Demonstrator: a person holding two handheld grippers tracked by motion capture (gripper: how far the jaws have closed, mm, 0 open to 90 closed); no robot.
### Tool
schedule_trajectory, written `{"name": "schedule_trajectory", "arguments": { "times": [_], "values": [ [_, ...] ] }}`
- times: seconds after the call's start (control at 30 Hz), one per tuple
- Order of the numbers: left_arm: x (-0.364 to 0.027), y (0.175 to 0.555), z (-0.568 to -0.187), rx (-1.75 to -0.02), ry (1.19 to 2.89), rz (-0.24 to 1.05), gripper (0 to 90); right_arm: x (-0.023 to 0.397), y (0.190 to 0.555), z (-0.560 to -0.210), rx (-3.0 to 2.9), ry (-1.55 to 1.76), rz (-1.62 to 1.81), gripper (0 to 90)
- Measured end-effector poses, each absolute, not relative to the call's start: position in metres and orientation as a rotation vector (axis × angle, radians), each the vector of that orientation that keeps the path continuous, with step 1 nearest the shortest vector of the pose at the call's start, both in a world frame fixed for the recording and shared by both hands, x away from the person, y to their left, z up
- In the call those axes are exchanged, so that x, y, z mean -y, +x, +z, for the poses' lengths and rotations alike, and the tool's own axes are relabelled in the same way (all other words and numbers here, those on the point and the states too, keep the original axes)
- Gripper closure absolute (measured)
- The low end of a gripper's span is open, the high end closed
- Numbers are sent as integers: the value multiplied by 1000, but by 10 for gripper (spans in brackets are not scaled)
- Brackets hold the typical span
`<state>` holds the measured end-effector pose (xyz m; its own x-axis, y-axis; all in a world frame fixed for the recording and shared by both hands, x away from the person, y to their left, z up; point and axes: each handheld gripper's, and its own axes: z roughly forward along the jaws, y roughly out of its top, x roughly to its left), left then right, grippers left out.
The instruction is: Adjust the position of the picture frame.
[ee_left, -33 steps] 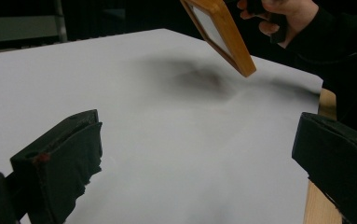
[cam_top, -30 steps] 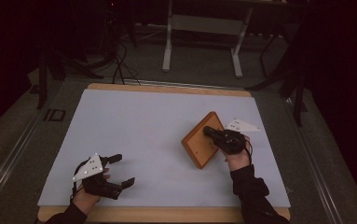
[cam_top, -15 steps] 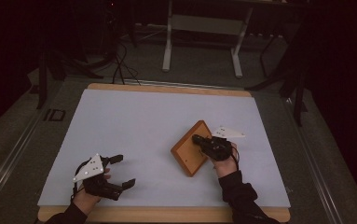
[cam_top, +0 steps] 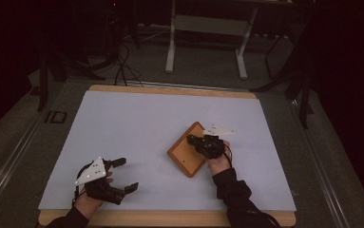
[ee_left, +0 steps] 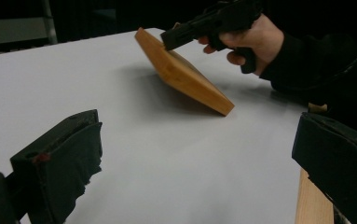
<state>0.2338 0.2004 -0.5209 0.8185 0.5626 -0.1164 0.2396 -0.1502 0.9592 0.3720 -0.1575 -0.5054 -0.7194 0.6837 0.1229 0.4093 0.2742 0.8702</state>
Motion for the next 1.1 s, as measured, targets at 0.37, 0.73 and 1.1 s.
{"name": "schedule_trajectory", "arguments": {
  "times": [0.37, 0.73, 1.1],
  "values": [
    [-201, 234, -521, -628, 1733, 313, 18, 132, 386, -517, -2309, 1016, 1315, 850],
    [-202, 234, -521, -627, 1735, 314, 18, 120, 389, -530, -2347, 1017, 1272, 846],
    [-202, 234, -522, -628, 1736, 312, 18, 119, 391, -534, -2361, 1020, 1270, 841]
  ]
}}
